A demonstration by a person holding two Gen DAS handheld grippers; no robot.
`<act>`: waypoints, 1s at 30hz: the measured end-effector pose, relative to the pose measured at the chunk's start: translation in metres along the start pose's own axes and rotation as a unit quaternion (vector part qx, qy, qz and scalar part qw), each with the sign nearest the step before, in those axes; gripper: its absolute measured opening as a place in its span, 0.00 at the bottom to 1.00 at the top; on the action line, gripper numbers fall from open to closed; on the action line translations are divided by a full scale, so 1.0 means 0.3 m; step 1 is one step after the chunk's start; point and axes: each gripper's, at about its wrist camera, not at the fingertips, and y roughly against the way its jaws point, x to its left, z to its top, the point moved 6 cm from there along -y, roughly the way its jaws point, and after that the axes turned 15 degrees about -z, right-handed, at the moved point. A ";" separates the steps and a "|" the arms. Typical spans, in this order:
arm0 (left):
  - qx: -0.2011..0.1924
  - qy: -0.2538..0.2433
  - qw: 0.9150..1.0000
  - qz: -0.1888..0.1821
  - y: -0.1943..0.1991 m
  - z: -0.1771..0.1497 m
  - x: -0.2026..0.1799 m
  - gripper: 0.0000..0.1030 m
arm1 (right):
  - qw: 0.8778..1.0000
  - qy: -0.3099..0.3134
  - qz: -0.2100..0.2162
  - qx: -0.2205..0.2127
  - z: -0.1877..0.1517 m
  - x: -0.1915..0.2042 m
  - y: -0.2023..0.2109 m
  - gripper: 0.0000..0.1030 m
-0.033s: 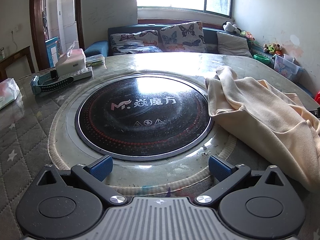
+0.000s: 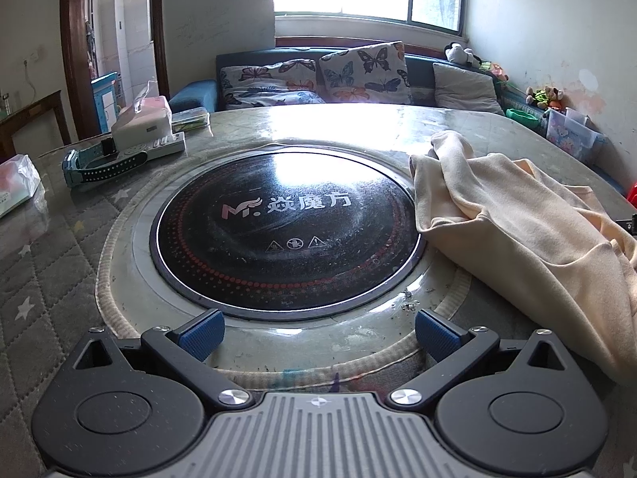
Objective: Fold clothes
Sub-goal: 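Move both grippers toward the crumpled cream sweatshirt on the table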
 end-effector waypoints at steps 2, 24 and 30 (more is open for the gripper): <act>0.002 0.001 1.000 0.001 0.001 0.003 -0.004 1.00 | 1.000 0.000 0.000 0.000 0.001 -0.001 0.000 1.00; 0.002 0.016 0.999 -0.034 0.024 0.070 -0.149 1.00 | 1.000 0.001 0.002 0.000 0.012 -0.003 0.000 1.00; 0.005 0.007 0.999 -0.047 0.027 0.107 -0.202 1.00 | 1.000 0.004 0.012 0.000 0.009 -0.008 0.031 0.97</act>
